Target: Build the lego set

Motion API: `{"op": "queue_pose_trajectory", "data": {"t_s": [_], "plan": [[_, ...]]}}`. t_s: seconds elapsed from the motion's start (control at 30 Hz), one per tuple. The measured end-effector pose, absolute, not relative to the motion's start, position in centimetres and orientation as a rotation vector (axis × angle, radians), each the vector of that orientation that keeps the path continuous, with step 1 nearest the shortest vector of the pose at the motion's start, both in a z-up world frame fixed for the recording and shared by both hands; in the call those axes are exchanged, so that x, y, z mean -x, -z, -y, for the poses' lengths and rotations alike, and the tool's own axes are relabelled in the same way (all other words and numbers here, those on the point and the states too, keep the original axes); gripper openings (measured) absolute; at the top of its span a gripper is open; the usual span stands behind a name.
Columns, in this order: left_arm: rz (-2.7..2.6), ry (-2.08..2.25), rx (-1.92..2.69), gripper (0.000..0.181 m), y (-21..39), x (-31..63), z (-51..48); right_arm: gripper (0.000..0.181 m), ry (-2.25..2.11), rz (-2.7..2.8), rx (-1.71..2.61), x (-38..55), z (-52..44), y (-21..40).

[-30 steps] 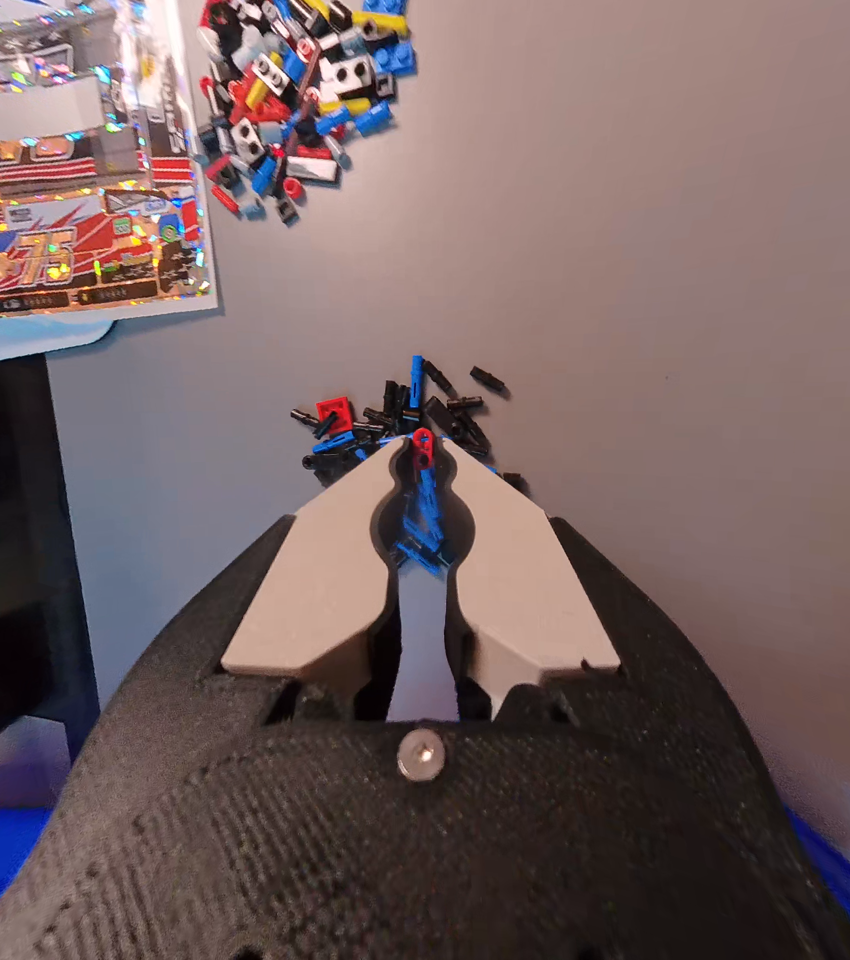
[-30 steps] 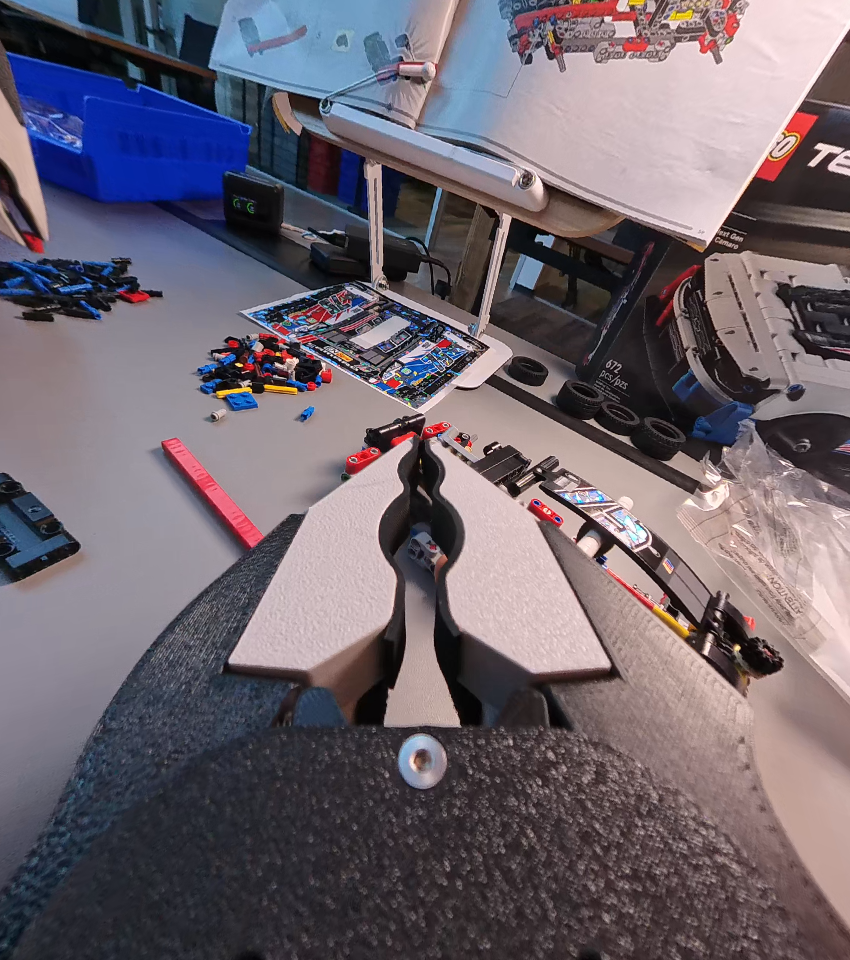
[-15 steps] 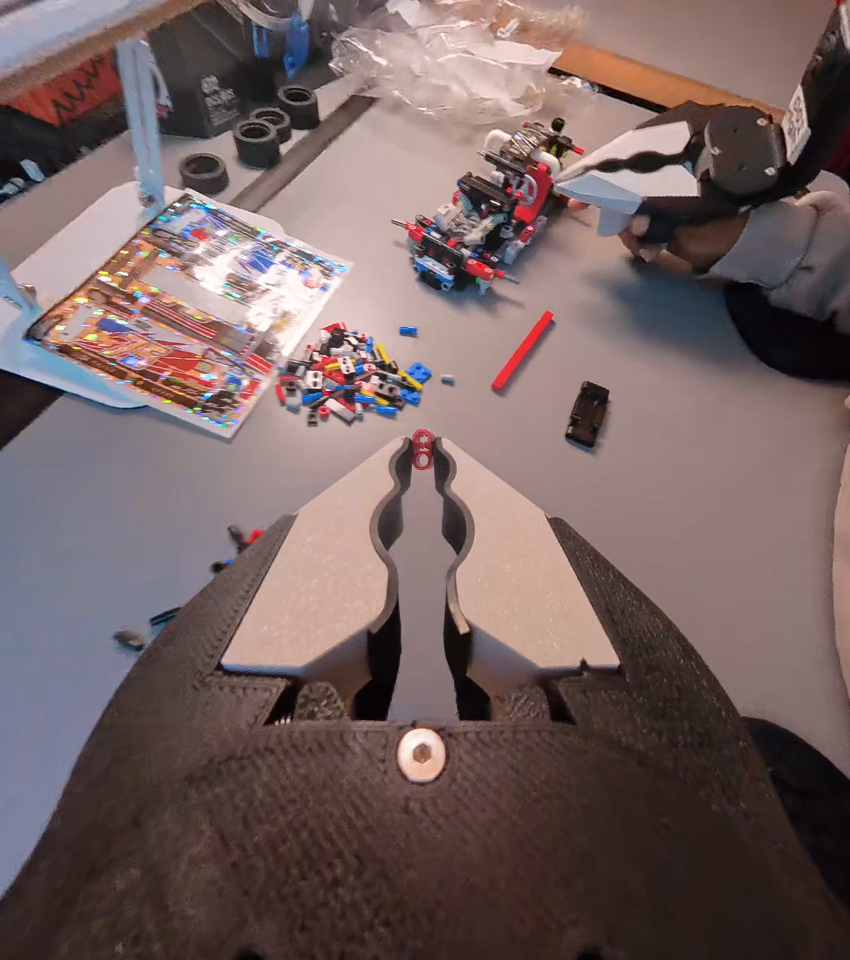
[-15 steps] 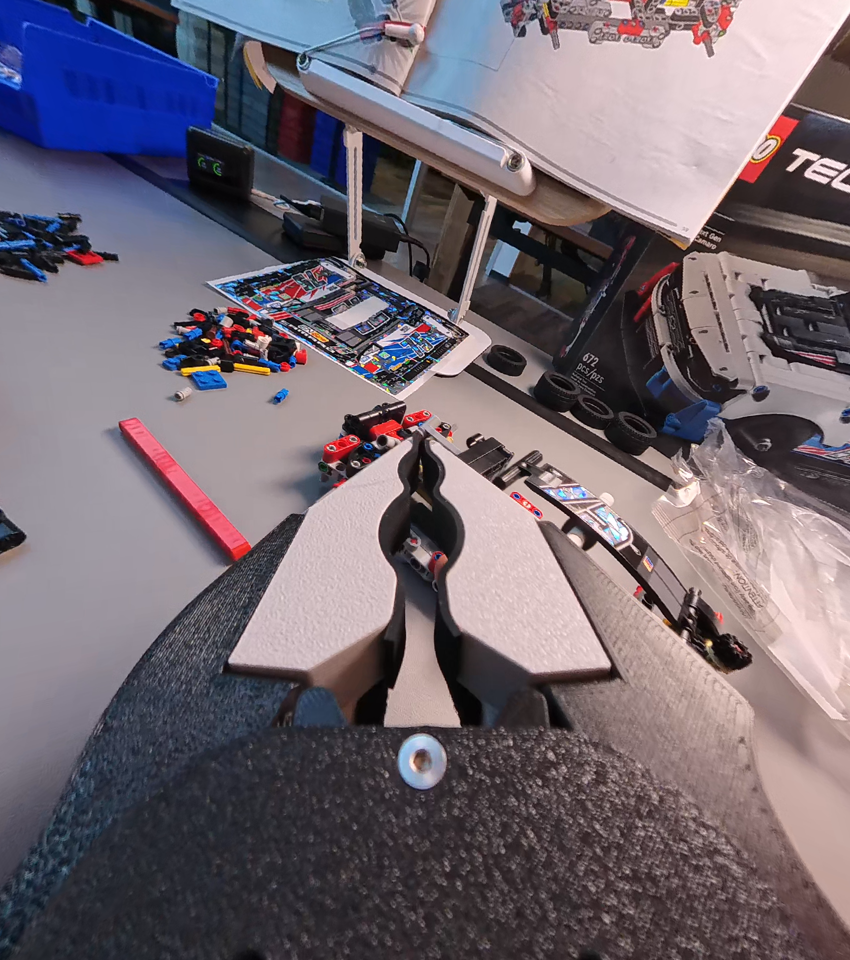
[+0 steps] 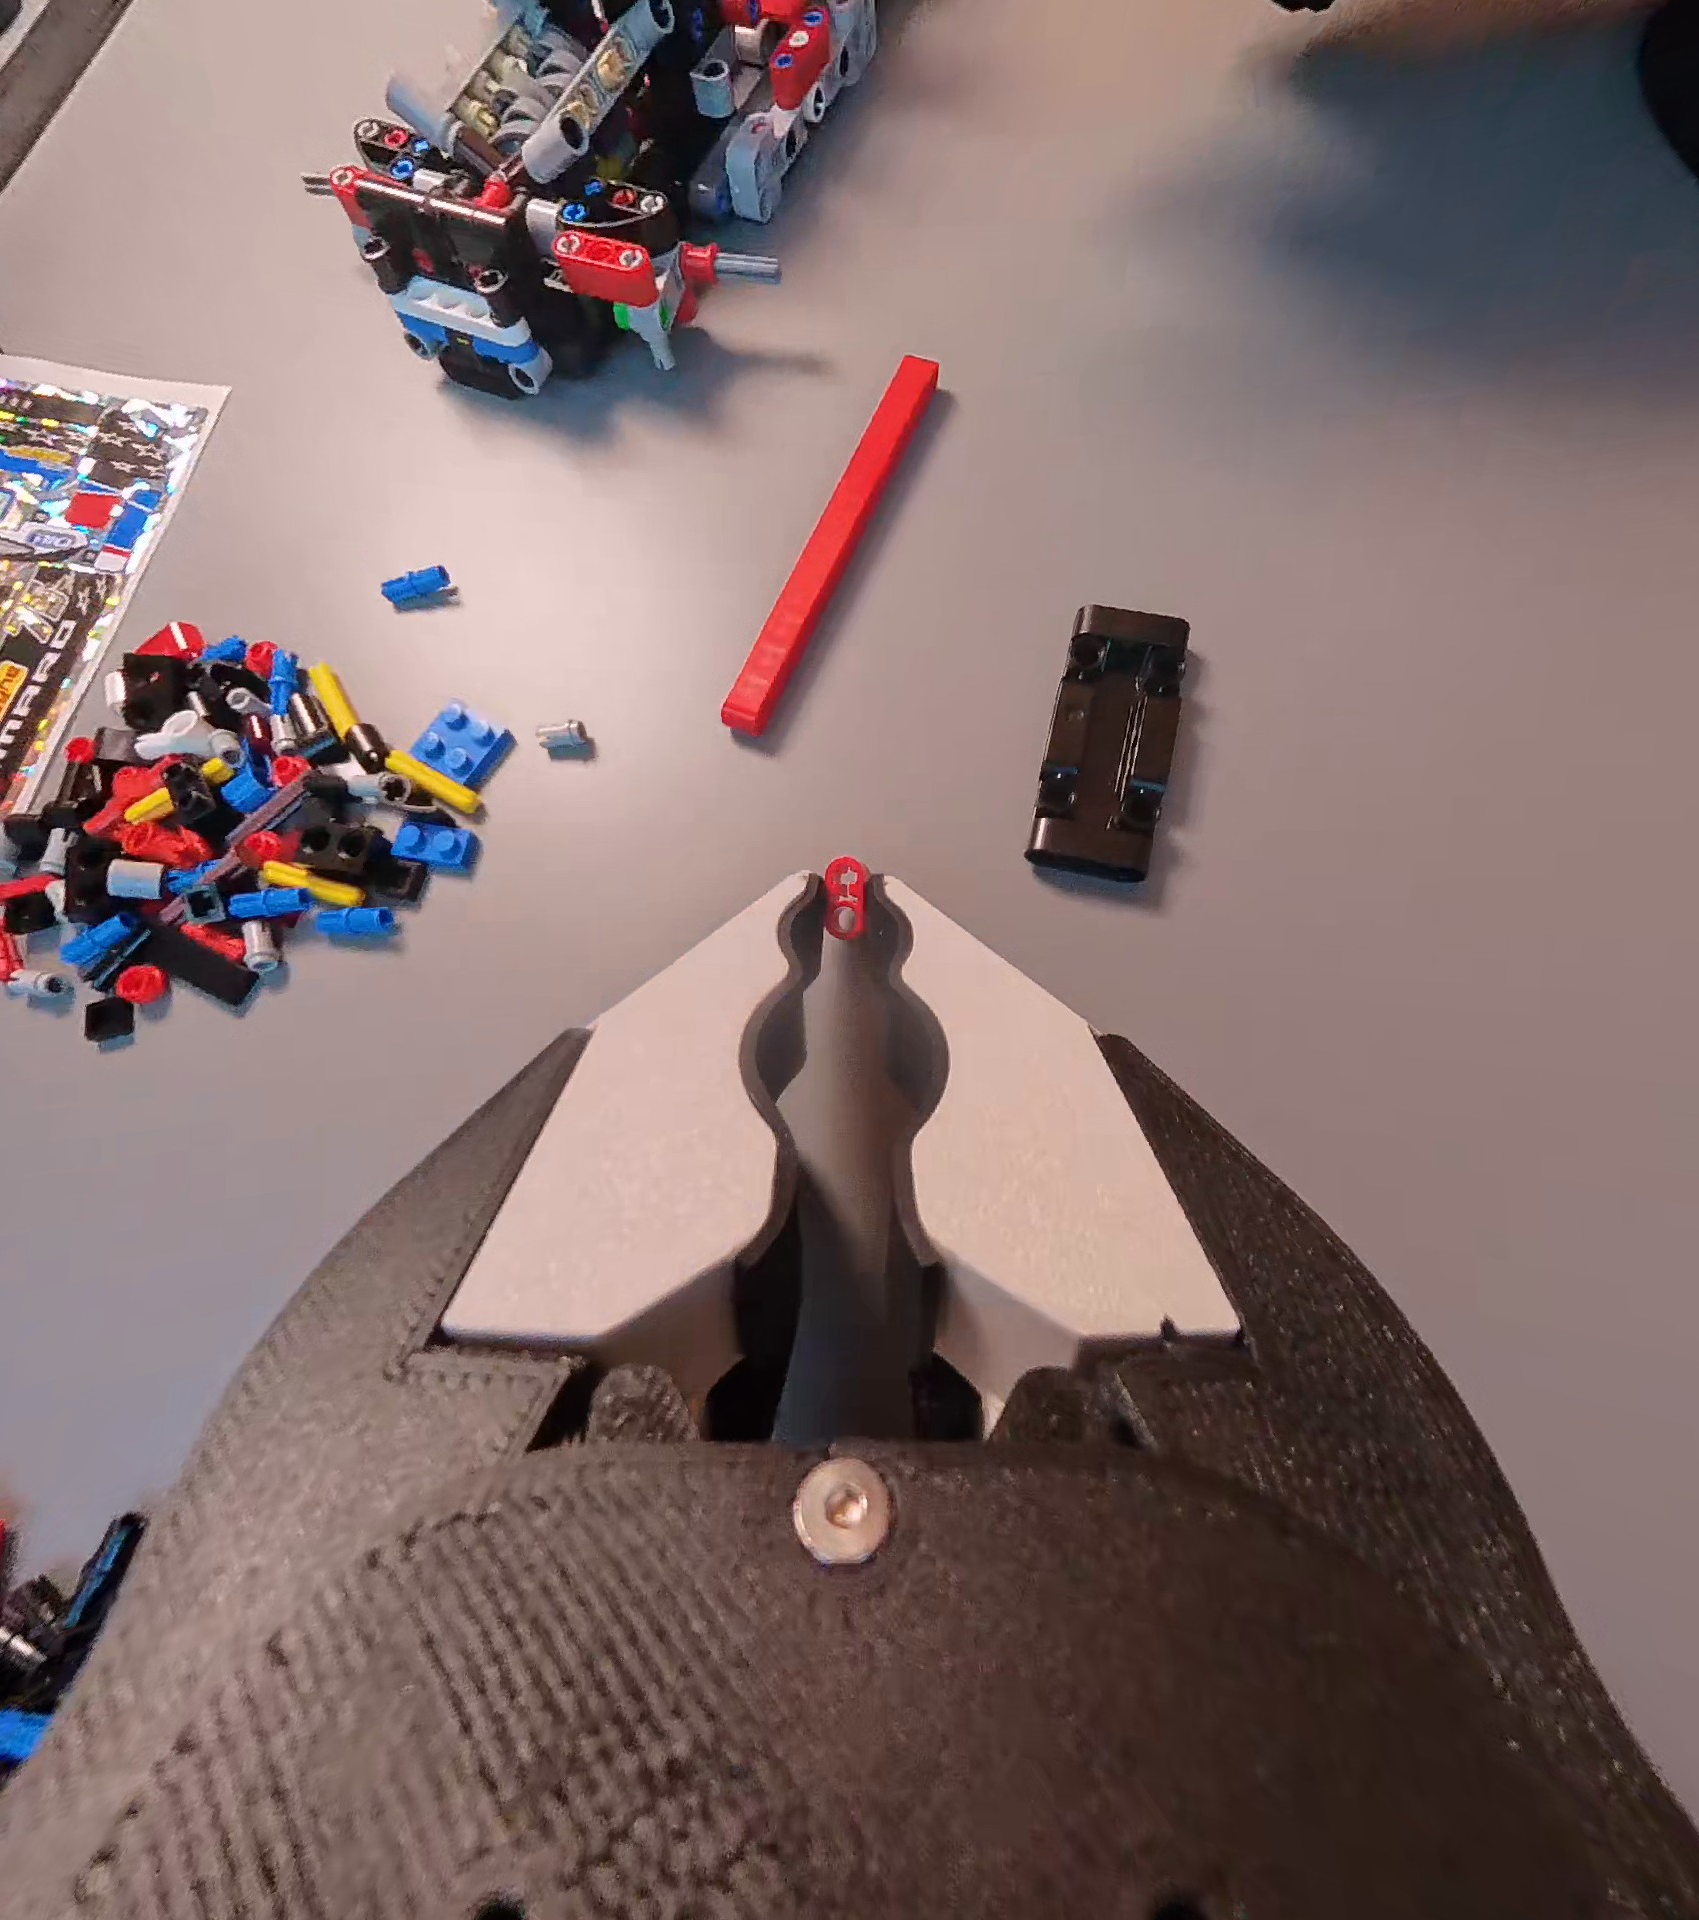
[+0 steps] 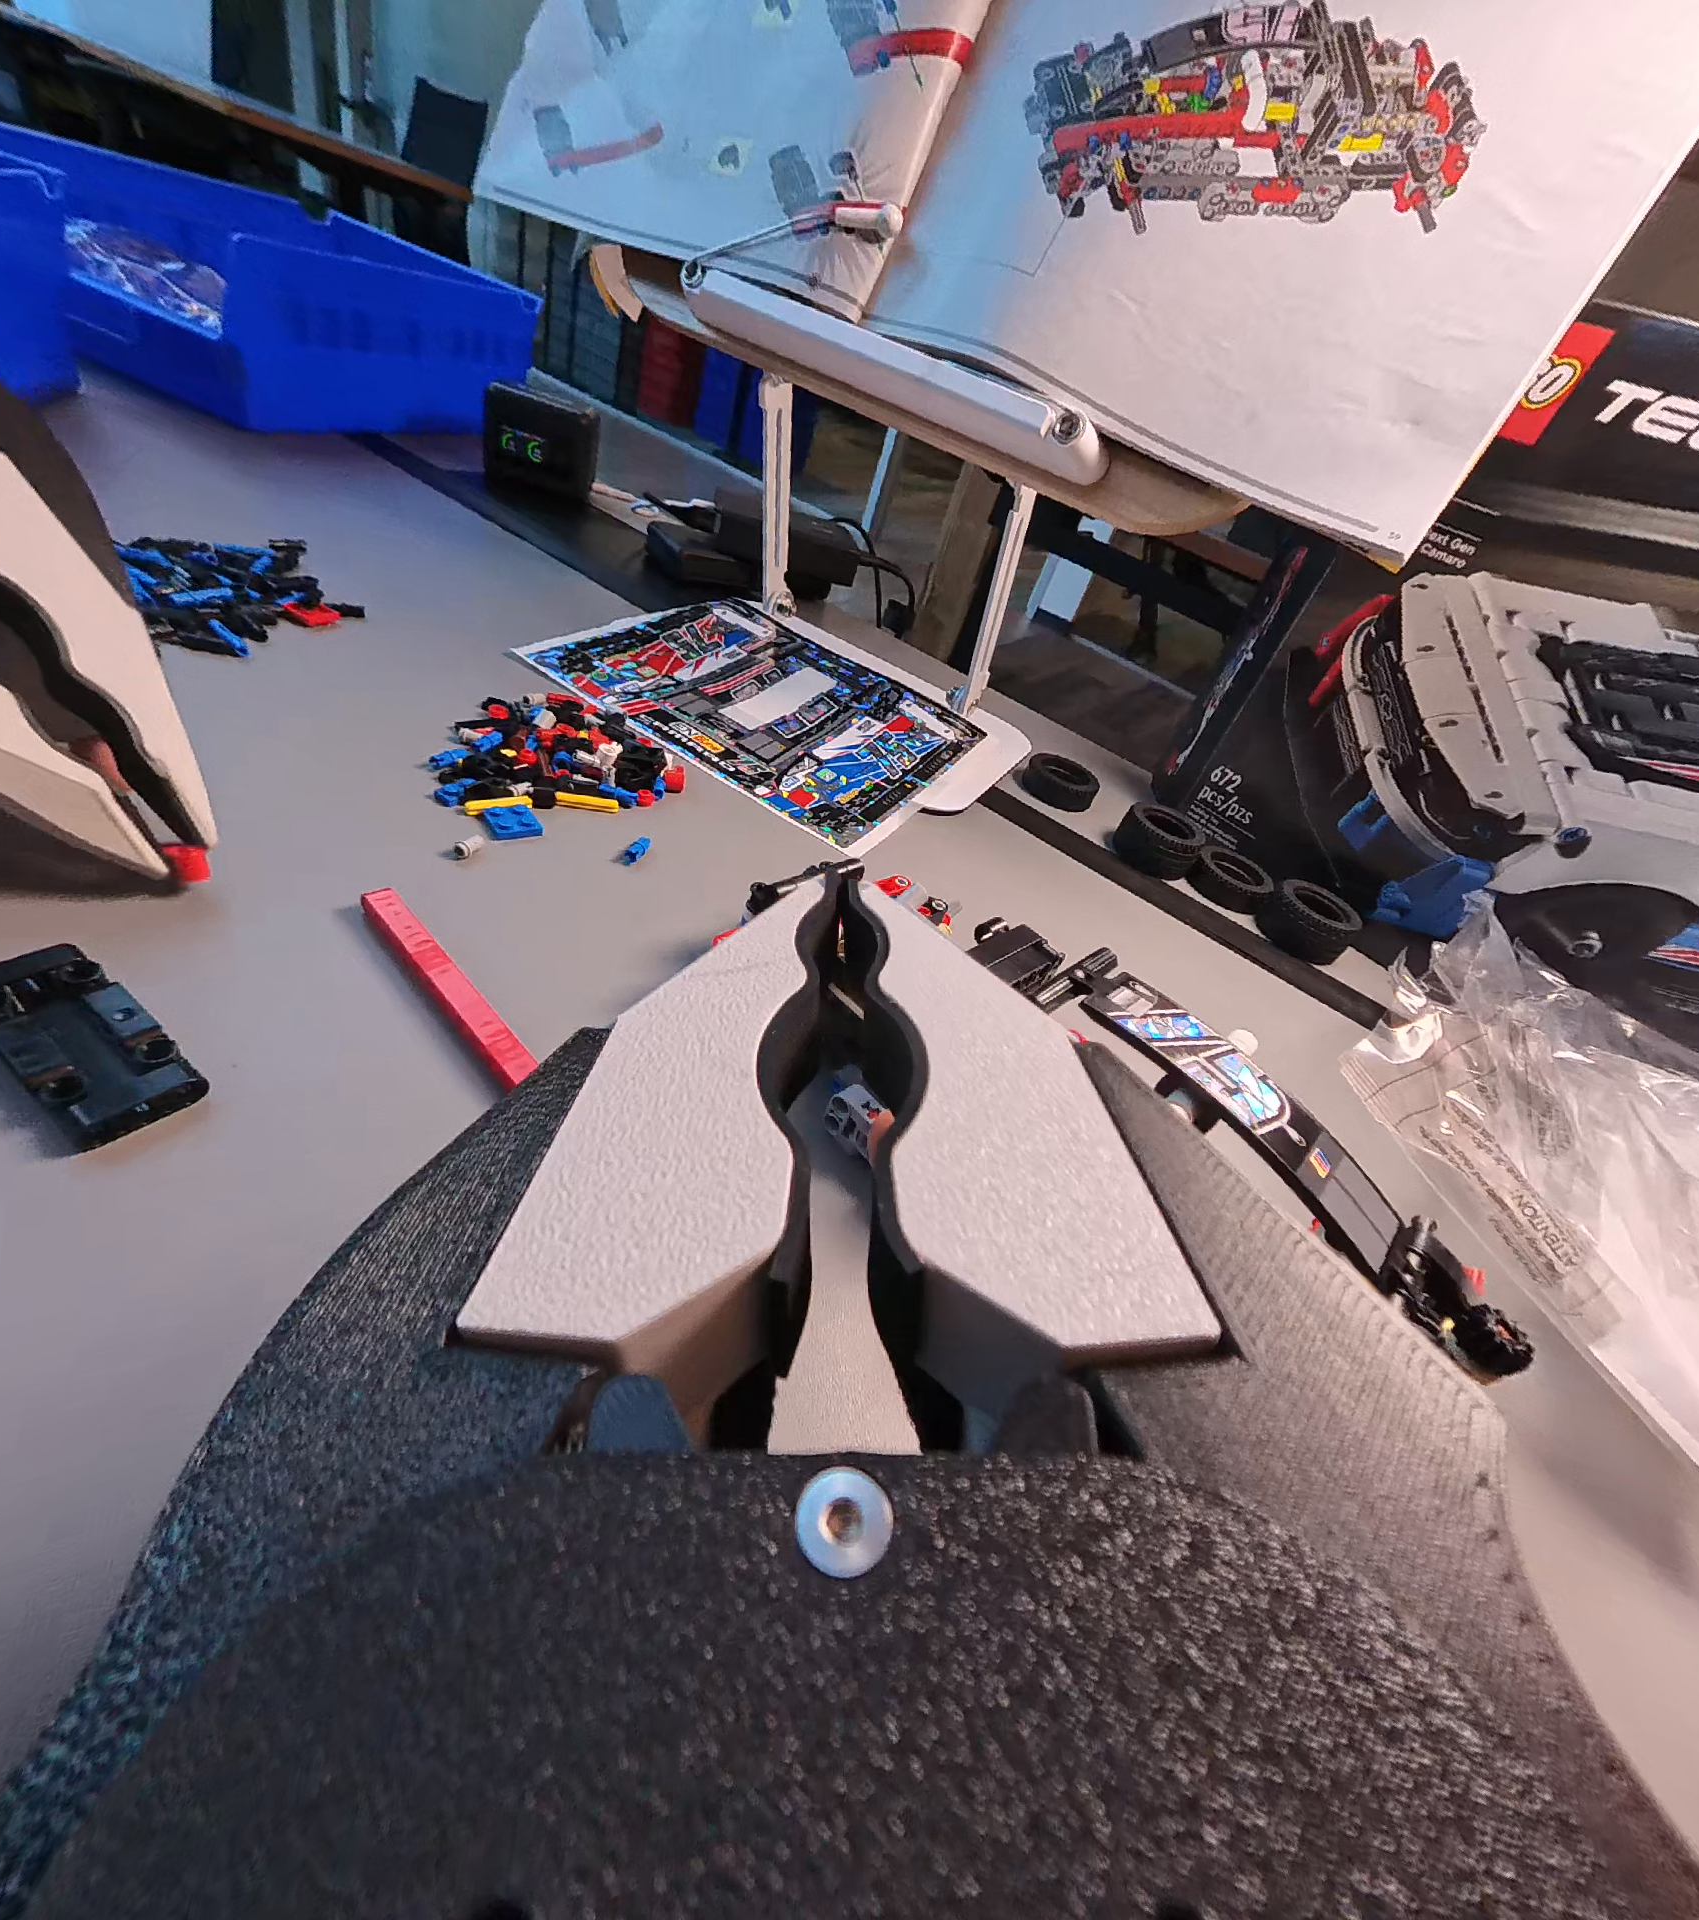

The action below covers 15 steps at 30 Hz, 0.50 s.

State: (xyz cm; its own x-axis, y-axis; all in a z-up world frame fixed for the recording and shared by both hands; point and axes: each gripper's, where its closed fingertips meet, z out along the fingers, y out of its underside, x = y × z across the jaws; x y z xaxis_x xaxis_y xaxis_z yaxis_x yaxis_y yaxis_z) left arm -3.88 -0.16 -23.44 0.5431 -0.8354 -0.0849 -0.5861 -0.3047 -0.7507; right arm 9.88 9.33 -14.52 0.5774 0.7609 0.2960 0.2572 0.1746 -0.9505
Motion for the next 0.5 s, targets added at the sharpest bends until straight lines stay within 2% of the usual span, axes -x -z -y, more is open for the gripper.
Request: {"op": "queue_pose_trajectory", "data": {"t_s": [0.5], "plan": [[-1.103, 0.42, 1.995, 0.006, 23.7, 4.4, 0.0, 0.0, -0.456, 0.956, 1.385, -9.8, -9.0, 14.3]]}}
